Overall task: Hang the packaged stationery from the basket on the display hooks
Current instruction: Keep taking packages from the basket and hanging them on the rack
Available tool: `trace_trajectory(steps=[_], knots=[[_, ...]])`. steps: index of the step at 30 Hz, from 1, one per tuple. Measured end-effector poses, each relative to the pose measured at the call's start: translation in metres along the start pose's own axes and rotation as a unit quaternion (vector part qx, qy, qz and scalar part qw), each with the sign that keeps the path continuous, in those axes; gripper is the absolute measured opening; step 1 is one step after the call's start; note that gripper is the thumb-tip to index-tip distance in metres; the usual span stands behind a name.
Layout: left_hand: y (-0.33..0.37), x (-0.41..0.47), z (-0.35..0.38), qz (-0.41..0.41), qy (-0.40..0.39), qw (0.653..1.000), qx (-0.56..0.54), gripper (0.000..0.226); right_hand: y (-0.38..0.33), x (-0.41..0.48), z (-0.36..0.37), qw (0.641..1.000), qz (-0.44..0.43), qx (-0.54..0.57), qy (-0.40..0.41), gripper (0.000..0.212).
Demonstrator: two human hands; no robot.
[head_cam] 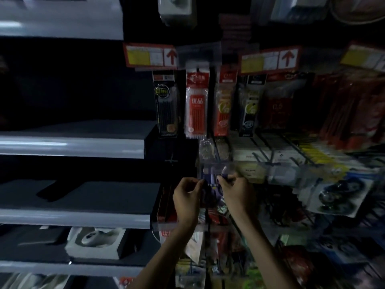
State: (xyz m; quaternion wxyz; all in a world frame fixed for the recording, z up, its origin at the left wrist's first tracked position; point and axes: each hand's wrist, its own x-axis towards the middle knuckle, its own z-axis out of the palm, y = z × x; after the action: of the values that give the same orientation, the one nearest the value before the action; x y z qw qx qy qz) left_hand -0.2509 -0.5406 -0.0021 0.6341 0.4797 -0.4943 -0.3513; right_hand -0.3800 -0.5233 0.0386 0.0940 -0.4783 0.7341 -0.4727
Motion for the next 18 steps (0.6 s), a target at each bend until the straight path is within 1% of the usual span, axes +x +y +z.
trace_trajectory(steps=[5, 7, 11, 13, 15, 17, 18], knots=[[-0.009, 0.005, 0.003, -0.002, -0.009, 1.0, 0.018, 0.011, 0.005, 0.004, 0.003, 0.998, -0.02, -0.054, -0.004, 0.037], [-0.012, 0.009, 0.003, 0.008, -0.016, 0.999, 0.026, 0.011, 0.006, 0.005, 0.001, 0.997, -0.032, -0.077, -0.004, 0.039], [-0.02, 0.01, 0.003, 0.034, -0.012, 0.998, 0.041, 0.014, 0.008, 0.005, -0.002, 0.995, -0.03, -0.095, -0.008, 0.036], [-0.025, 0.007, 0.001, 0.038, -0.02, 0.998, 0.046, 0.031, 0.011, 0.002, 0.0, 0.994, -0.025, -0.103, -0.009, 0.039], [-0.029, 0.004, 0.0, 0.026, -0.039, 0.998, 0.039, 0.052, 0.017, 0.0, 0.003, 0.994, -0.011, -0.111, -0.017, 0.051], [-0.03, -0.001, 0.001, 0.023, -0.068, 0.997, 0.031, 0.055, 0.021, -0.001, 0.007, 0.994, 0.013, -0.092, -0.049, 0.064], [-0.03, -0.003, 0.002, 0.022, -0.08, 0.996, 0.028, 0.053, 0.023, -0.002, 0.009, 0.994, 0.017, -0.08, -0.072, 0.061]])
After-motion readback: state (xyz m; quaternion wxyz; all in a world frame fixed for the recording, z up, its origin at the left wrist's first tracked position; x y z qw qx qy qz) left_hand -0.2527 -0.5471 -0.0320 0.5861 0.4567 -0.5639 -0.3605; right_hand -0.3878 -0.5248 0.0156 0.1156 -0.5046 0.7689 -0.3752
